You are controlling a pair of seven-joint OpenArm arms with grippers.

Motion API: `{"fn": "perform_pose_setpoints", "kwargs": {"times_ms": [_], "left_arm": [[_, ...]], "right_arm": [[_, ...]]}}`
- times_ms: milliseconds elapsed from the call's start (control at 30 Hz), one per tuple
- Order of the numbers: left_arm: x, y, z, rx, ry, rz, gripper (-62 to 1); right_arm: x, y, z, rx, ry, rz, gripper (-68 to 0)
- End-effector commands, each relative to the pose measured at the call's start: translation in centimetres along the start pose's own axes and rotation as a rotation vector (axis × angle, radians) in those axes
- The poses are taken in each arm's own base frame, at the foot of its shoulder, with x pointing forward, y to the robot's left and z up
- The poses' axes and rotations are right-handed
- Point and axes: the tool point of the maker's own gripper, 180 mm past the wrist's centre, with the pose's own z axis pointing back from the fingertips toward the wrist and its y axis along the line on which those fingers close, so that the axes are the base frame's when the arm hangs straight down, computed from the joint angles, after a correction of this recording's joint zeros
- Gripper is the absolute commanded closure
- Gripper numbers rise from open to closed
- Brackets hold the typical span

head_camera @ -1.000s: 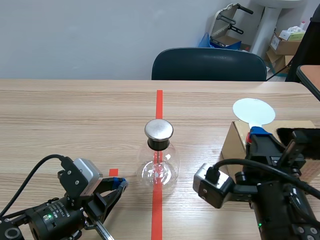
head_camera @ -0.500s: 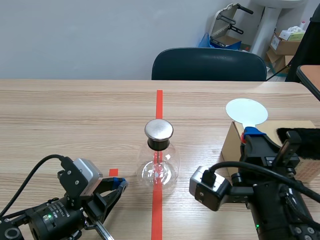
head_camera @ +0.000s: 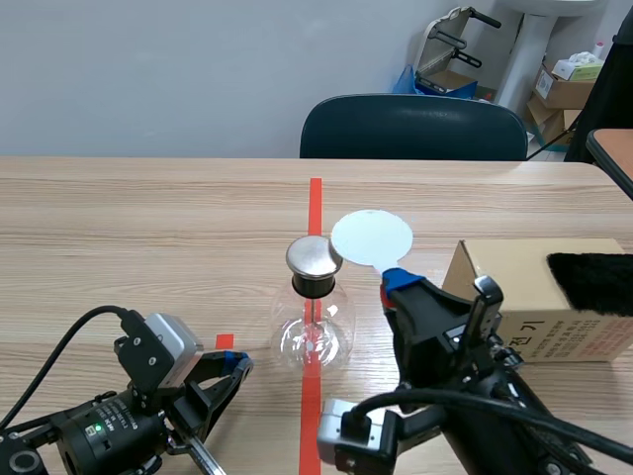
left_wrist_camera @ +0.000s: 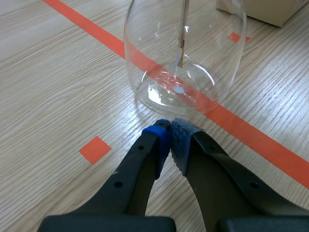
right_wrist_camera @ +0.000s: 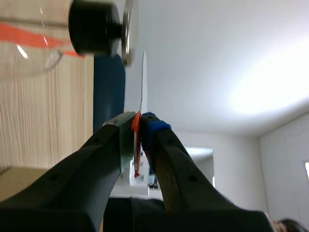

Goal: Do the electroscope experiment

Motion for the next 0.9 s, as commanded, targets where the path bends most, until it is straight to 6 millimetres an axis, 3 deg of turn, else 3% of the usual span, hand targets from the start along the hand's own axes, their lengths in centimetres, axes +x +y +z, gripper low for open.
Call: {"fn": "perform_pose_setpoints", "kwargs": {"times_ms": [0,367,867], "left_arm": [[1.0,-0.5,-0.3,-0.013,-0.036,0.005,-2.7],[1.0,-0.5,-0.3,-0.013,-0.036,0.005,-2.7],[1.0,-0.5,-0.3,-0.013,-0.036,0.005,-2.7]], "right_arm": [[-0.1,-1.0,-0.4,-0.036,-0.021,0.018,-1.3],[3.1,-0.9,0.0,-0.034,-0.197,0.021,-1.3],[3.4,-0.9,0.0,-0.034,-0.216,0.021,-1.3]]}}
